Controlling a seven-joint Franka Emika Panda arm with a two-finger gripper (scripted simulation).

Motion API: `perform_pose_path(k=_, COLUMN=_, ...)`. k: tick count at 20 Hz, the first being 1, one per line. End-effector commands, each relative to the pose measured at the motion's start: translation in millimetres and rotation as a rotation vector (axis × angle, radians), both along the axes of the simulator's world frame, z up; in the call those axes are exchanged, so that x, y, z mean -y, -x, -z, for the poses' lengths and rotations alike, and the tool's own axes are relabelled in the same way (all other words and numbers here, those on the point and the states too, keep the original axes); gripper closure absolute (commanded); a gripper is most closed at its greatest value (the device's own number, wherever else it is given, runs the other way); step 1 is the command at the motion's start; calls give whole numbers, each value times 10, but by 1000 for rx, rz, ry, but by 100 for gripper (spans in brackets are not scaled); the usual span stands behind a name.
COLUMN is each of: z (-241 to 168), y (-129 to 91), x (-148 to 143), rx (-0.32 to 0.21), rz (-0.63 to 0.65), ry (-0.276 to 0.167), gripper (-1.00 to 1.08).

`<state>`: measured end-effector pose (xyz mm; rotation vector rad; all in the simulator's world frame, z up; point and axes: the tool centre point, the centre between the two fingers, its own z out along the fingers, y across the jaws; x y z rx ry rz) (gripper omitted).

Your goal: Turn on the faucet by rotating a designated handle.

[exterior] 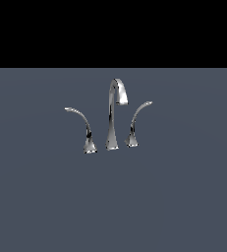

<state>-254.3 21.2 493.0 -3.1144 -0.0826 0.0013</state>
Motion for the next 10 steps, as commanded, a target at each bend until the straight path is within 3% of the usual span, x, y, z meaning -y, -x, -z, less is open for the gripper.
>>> perform_pose_path(k=1, z=0, y=0, x=0, rx=0, rz=0, ry=0, gripper=108)
perform_pose_path(k=10, z=100, y=-42, x=-88, rx=-1, rz=43, ry=1, gripper=108)
